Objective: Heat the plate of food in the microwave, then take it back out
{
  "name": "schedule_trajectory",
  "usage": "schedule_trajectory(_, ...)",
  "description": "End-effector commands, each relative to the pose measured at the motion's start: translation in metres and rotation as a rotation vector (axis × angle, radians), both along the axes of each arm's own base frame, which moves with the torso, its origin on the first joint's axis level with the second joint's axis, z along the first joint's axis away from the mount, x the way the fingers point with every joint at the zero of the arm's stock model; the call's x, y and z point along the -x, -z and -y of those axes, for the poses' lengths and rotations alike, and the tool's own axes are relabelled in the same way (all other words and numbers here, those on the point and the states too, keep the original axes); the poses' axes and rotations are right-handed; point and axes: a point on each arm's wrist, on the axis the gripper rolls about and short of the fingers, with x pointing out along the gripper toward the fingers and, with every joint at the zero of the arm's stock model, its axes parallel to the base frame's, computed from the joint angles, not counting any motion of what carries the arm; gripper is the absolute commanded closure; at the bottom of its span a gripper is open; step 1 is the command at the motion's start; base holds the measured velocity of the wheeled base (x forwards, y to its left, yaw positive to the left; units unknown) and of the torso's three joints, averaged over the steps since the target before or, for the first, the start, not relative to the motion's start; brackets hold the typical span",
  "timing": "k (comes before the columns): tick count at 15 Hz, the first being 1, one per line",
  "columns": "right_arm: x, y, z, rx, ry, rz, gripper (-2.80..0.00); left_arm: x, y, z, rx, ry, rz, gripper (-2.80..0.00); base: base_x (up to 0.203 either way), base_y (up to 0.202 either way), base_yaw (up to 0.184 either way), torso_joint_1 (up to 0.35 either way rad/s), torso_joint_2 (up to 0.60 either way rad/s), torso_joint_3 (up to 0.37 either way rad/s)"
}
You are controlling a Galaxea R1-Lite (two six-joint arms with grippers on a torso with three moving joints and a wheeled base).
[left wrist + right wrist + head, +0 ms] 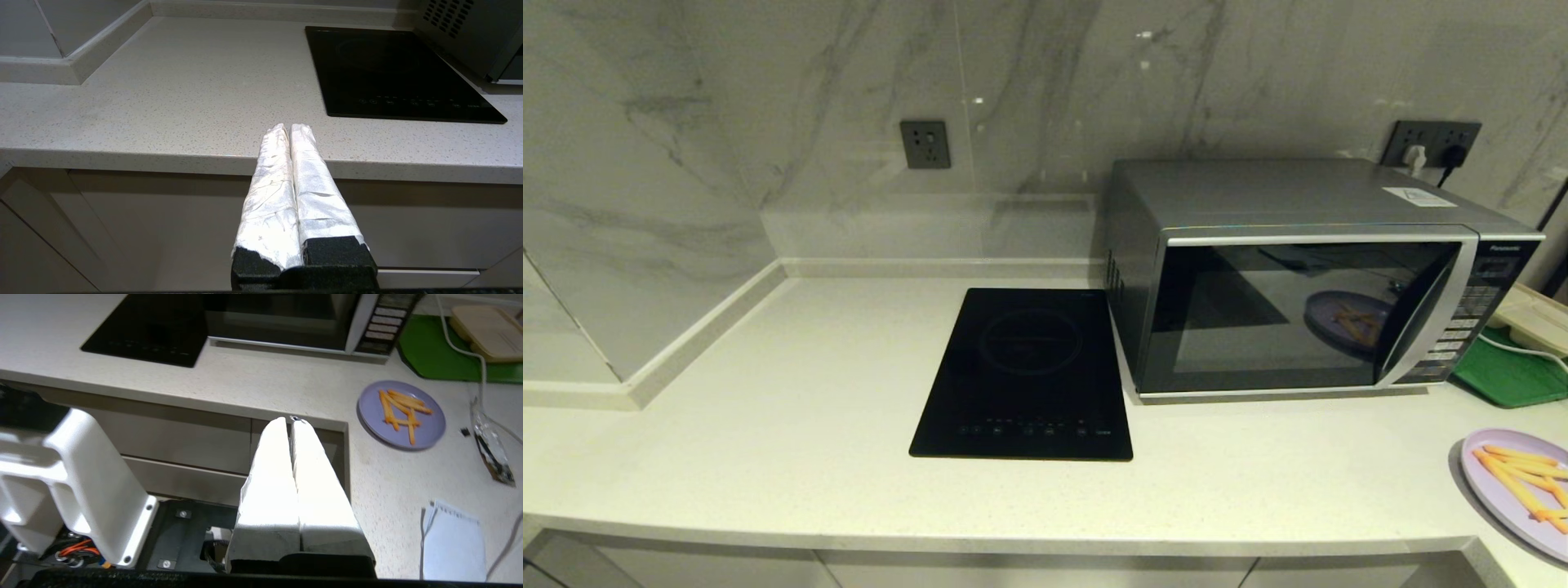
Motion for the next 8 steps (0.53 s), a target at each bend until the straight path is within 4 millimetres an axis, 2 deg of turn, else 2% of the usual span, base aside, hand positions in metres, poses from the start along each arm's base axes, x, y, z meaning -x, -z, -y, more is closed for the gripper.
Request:
schedule_trajectory(1, 0.028, 0.057, 0.004, -0.001, 0.028, 0.039, 0.00, 0.000, 0.000, 0.000, 0.001, -0.001, 0.000, 0.00, 0.000, 0.000, 0.000, 0.000, 0.00, 0.000)
schedule_trajectory(3, 0.014, 0.092, 0.007, -0.002, 0.055, -0.048, 0.00, 0.000, 0.000, 0.000, 0.000, -0.001, 0.000, 0.00, 0.000, 0.000, 0.000, 0.000, 0.00, 0.000)
schedule_trajectory(4, -0.001, 0.105, 0.008, 0.000, 0.087, -0.066, 0.00, 0.000, 0.000, 0.000, 0.001, -0.001, 0.000, 0.00, 0.000, 0.000, 0.000, 0.000, 0.00, 0.000)
schedule_trajectory(8, -0.076, 0.135, 0.011, -0.095, 0.202, -0.057, 0.00, 0.000, 0.000, 0.000, 0.001, -0.001, 0.000, 0.00, 0.000, 0.000, 0.000, 0.000, 0.00, 0.000)
